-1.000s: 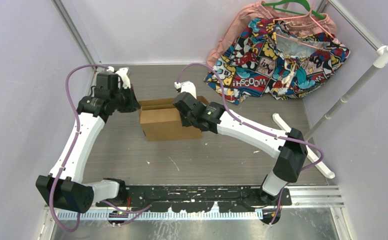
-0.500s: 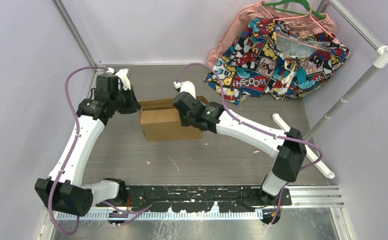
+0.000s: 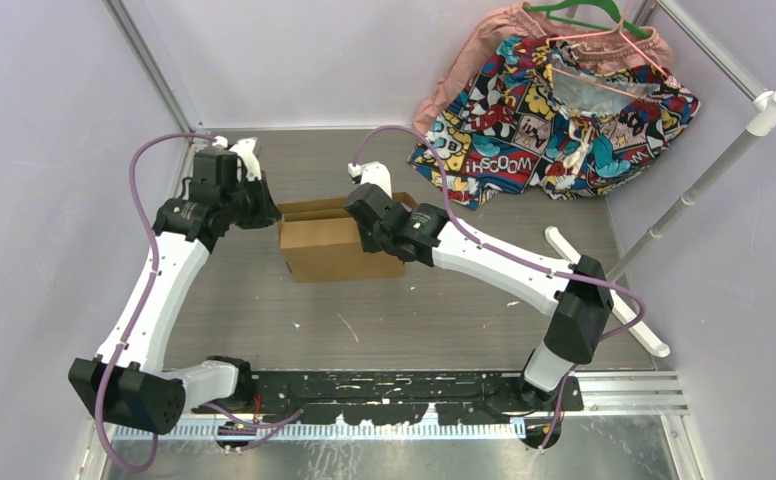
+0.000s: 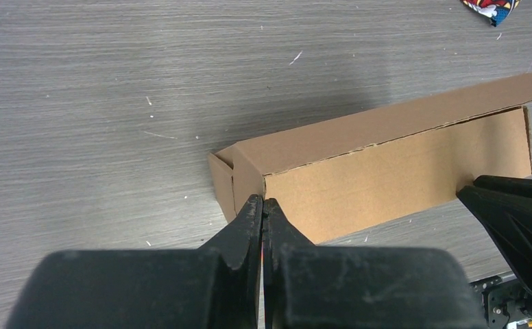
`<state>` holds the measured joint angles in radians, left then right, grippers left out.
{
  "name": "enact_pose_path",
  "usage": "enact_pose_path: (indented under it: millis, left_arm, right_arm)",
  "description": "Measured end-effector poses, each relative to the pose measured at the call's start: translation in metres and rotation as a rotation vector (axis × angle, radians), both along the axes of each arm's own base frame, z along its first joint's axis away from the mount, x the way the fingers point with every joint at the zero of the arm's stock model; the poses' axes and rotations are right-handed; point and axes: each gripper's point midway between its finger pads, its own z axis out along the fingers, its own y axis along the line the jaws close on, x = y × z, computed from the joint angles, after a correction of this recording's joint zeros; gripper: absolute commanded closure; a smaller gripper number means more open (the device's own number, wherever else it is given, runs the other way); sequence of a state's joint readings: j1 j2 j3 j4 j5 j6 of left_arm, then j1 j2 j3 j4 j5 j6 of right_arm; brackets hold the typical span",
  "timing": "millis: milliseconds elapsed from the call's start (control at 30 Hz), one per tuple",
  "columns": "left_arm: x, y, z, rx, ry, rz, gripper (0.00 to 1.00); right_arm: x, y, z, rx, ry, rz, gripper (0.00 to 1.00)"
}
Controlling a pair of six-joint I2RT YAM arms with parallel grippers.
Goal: Fold the paper box
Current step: Close the paper box at the center of the board.
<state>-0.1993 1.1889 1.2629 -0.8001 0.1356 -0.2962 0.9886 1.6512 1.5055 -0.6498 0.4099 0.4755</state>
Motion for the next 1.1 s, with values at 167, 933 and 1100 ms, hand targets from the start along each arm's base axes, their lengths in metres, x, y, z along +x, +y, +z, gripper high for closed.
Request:
enact_pose_path:
  millis: [167, 933, 1100]
  left_arm:
    - [-0.001, 0.0, 0.0, 0.004, 0.005, 0.0, 1.0]
    - [-0.017, 0.01, -0.007, 0.081, 0.062, -0.011, 0.96]
    - [-0.019, 0.011, -0.007, 0.09, 0.07, -0.007, 0.99]
  right_arm:
    - [0.0, 0.0, 0.0, 0.002, 0.001, -0.001, 0.75]
    - [0.002, 0.005, 0.0, 0.024, 0.0, -0.009, 0.75]
    - [0.002, 0.005, 0.0, 0.027, 0.0, -0.01, 0.75]
